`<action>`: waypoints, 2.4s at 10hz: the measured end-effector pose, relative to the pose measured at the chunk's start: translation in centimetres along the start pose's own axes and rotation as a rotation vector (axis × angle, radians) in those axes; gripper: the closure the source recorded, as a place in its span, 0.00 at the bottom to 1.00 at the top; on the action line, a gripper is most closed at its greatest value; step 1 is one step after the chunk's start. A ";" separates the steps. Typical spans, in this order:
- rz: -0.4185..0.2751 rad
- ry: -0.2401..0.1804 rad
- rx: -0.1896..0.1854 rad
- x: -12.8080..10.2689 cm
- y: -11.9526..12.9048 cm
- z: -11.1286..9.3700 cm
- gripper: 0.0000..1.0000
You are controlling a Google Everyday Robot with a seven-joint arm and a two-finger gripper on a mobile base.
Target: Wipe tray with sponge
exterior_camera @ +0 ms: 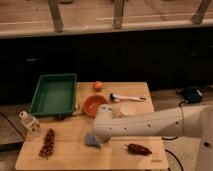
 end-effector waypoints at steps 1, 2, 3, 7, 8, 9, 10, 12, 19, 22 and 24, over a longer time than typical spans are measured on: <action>0.001 -0.001 0.001 0.3 0.1 -0.5 0.78; -0.003 -0.002 0.003 0.3 0.2 -0.6 0.80; -0.008 -0.006 0.004 0.0 0.1 -0.8 0.80; -0.022 -0.014 0.014 -0.3 -0.4 -1.2 0.73; -0.026 -0.016 0.015 -0.4 -0.5 -1.5 0.77; -0.029 -0.016 0.019 -0.3 -0.7 -1.7 0.77; -0.034 -0.016 0.019 -0.4 -0.9 -2.0 0.77; -0.041 -0.020 0.022 -0.8 -1.0 -2.2 0.79; -0.046 -0.040 0.025 -0.7 -1.4 -3.0 0.38; -0.056 -0.043 -0.011 -0.4 -1.2 -2.4 0.20; -0.066 -0.049 -0.025 -0.4 -1.1 -2.2 0.20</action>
